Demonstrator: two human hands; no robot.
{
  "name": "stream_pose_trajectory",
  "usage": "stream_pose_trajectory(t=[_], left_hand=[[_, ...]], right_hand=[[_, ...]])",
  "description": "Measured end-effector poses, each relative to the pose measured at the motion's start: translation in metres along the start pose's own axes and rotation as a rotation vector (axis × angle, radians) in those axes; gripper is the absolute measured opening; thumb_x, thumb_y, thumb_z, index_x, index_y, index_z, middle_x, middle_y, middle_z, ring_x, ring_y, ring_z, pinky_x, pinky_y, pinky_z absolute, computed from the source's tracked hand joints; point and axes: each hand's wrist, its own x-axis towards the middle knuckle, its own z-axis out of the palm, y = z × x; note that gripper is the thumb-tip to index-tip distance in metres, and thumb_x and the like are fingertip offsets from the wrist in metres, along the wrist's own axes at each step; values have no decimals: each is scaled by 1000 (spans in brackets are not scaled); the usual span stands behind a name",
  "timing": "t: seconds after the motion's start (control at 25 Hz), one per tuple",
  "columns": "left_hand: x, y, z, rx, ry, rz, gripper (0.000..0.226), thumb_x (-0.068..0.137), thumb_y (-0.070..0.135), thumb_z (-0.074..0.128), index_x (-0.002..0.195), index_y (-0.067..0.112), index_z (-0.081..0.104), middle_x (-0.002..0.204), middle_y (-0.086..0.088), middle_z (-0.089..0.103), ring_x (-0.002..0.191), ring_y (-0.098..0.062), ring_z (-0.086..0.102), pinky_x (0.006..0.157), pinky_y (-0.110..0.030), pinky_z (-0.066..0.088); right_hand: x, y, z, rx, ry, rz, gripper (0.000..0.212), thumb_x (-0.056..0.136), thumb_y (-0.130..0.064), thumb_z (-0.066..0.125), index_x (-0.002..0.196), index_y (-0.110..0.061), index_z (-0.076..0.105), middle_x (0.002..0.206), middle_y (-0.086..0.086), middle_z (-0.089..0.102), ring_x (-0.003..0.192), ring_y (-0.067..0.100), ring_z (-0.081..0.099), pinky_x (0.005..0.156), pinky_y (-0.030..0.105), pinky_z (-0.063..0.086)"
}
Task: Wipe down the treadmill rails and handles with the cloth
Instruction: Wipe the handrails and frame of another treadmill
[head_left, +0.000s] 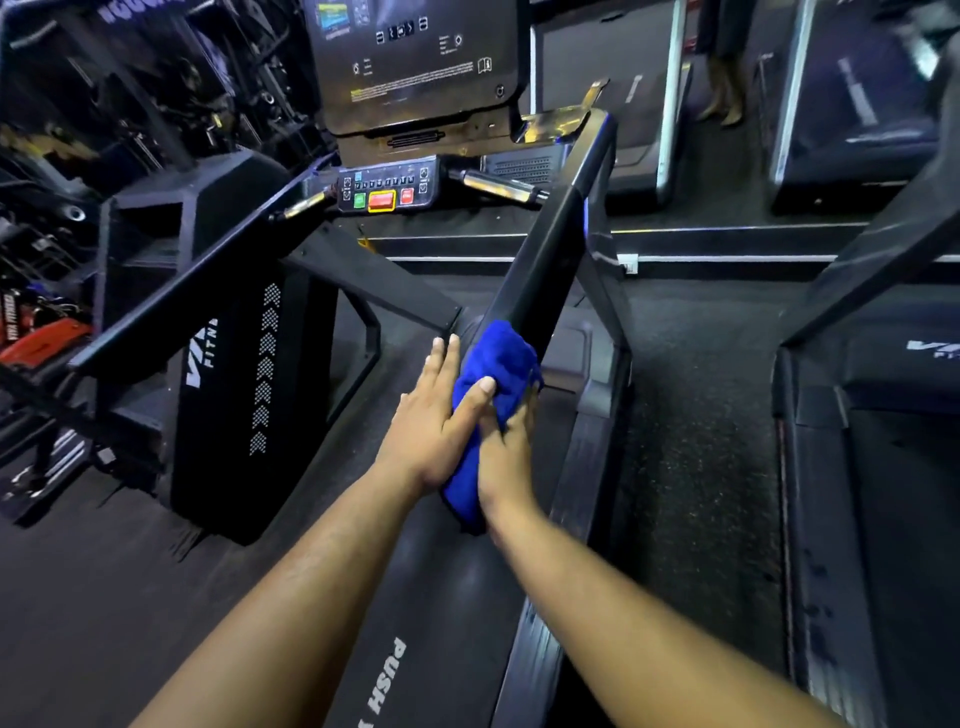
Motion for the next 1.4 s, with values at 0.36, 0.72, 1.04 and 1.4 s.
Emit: stream_pose_trajectory(t=[0.36, 0.72, 1.04, 1.4], left_hand=[[23, 17, -8, 119, -68, -83, 102, 71, 87, 7, 157, 34, -6, 161, 23, -12, 148, 4, -11, 122, -55, -5], [117, 49, 9, 209, -111, -81, 101, 74, 86, 10, 157, 33, -11, 164, 19, -12, 149, 2, -11, 122, -55, -3], [132, 50, 12, 330, -155, -48, 97, 76, 85, 14, 156, 35, -10, 162, 22, -15, 148, 3, -15, 124, -51, 3], [133, 48, 14, 313, -152, -64, 107, 67, 97, 7, 156, 40, -6, 161, 23, -19, 147, 5, -19, 124, -50, 1]], right_hand=[[79, -38, -12, -266, -35, -75, 83, 93, -48, 49, 158, -22, 6, 165, 2, -9, 154, 20, -4, 123, 35, 10], [247, -58, -33, -452, -61, -35, 70, 99, -33, 52, 158, -21, 16, 167, 7, -6, 154, 28, -3, 122, 47, 11], [297, -39, -47, -455, -130, -199, 71, 92, -40, 49, 153, -11, 28, 164, 20, 4, 152, 39, 4, 120, 48, 14], [229, -26, -50, -126, -122, -100, 89, 89, -53, 48, 158, -13, 9, 165, 0, 1, 153, 12, -1, 123, 25, 2]])
